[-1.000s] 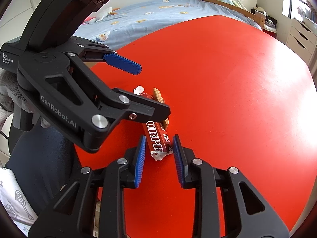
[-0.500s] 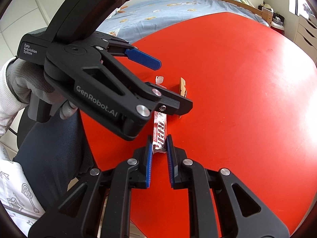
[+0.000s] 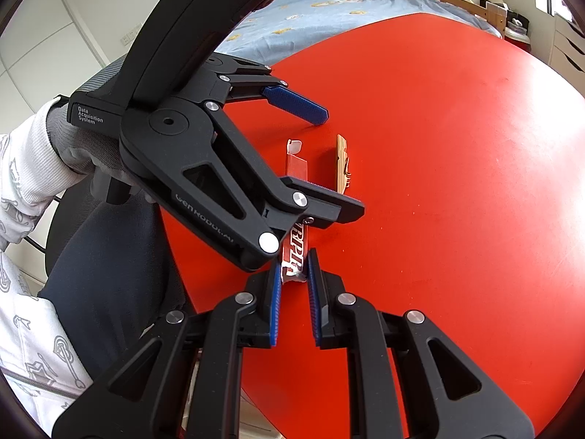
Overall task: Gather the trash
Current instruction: 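Grasp the wooden clothespin with the left gripper, then carry the box and clothespin over the wastebasket and open both grippers to drop them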
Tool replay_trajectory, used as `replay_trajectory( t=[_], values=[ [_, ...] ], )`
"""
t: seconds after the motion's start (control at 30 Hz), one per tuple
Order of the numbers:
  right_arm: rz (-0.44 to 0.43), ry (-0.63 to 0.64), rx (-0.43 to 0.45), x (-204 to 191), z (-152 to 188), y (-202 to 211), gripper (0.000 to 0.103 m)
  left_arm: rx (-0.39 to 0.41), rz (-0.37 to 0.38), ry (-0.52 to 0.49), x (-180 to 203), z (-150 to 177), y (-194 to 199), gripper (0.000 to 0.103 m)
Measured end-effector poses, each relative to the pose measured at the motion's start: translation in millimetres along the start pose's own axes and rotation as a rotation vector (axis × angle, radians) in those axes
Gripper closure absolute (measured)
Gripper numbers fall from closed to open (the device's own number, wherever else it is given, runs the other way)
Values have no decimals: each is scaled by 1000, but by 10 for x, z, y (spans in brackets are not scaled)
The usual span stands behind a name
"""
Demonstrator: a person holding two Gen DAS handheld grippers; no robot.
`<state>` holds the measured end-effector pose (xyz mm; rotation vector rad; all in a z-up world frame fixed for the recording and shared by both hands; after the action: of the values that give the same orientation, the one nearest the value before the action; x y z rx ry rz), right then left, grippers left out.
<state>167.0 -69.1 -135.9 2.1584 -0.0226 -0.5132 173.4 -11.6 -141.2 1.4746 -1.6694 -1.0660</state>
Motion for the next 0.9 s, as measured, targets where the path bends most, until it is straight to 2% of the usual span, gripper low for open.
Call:
replay_trajectory(
  t=[0.17, 0.27, 0.4, 0.43, 0.7, 0.9],
  values=[
    [-2, -1, 0, 55, -1, 9, 91, 21, -20, -49, 89, 0, 1, 9],
    [-2, -1, 1, 50, 21, 13, 91, 37, -20, -51, 75, -8, 35, 20],
    [0, -1, 2, 61, 20, 17, 91, 40, -17, -60, 95, -40, 65, 42],
    [0, -2, 2, 67, 24, 23, 91, 37, -17, -60, 90, -42, 68, 44],
    [15, -5, 3, 41, 82, 13, 91, 43, -34, -36, 58, -27, 100, 44],
    [40, -7, 11, -84, 88, 68, 91, 69, -40, -6, 6, -58, 280, 44]
  ],
)
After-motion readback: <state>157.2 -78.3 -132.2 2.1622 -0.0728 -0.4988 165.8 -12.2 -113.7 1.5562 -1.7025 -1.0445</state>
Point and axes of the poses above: each gripper's, at about its wrist camera, not at the fingertips, and y roughly against the way its jaws point, x to its right, z to its underside, the point moved 7 cm from there along -y, roughly the way its jaws point, and after that the axes turned 6 degrees about -z, right-handed, at the moved point
